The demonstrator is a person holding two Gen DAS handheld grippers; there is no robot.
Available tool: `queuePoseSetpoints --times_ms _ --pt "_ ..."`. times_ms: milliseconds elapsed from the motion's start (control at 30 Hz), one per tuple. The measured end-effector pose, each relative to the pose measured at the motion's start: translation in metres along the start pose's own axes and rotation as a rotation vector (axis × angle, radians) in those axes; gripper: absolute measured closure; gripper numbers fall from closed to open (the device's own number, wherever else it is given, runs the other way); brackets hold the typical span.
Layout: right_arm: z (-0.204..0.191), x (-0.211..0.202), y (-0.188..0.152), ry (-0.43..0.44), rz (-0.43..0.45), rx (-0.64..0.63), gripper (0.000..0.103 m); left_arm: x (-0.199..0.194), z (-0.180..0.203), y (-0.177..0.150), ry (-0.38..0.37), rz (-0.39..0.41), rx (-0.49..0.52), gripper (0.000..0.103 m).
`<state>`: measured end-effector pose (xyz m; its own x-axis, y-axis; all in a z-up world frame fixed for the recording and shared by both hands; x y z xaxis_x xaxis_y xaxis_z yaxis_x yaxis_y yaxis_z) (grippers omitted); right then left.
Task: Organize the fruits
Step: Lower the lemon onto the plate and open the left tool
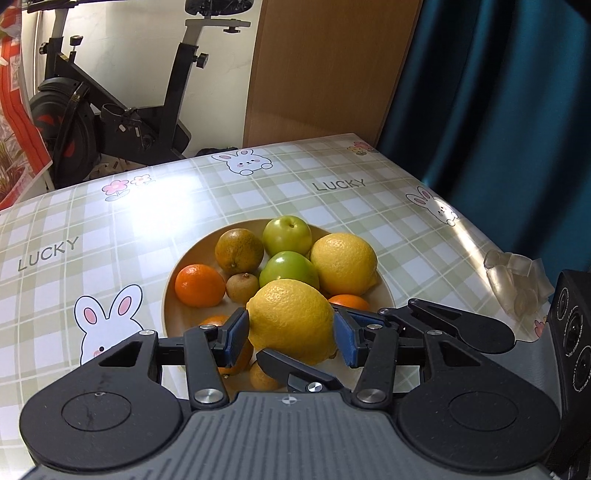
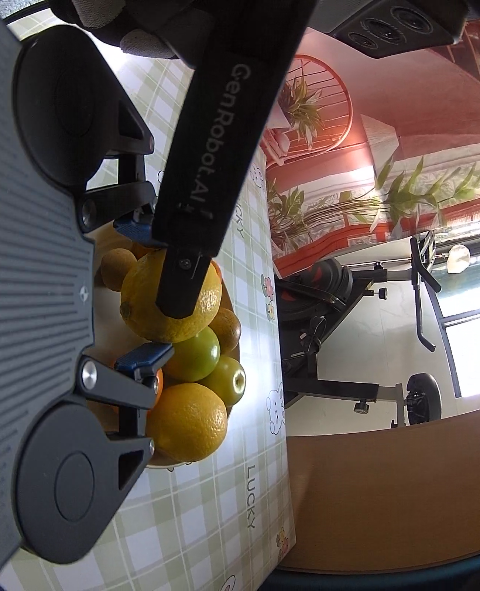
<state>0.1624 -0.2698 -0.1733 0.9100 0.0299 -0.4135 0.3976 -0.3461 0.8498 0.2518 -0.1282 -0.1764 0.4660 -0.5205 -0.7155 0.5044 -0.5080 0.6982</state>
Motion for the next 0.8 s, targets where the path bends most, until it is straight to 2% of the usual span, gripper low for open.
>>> queuePoseSetpoints --times_ms 533,800 --pt "0.008 0.013 -0.002 -0.022 -0.044 0.044 0.044 0.015 0.002 -0.002 0.004 -0.029 -0.007 0.049" --pt "0.006 0.011 -0.003 -0.031 -0.049 0.039 0.043 0.007 -0.005 -0.002 0.003 -0.017 -0.054 0.049"
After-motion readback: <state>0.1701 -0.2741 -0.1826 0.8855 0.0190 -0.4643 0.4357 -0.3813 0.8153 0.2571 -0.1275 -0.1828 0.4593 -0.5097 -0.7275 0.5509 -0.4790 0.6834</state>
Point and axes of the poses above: each gripper's, at about its wrist camera, not at the fingertips, and x roughly the way its jaws point, z to its right, y to its top, the point moved 2 cm from there along x, roughly the way its jaws point, and after that the axes turned 8 degrees about x, right-handed, at the moved point
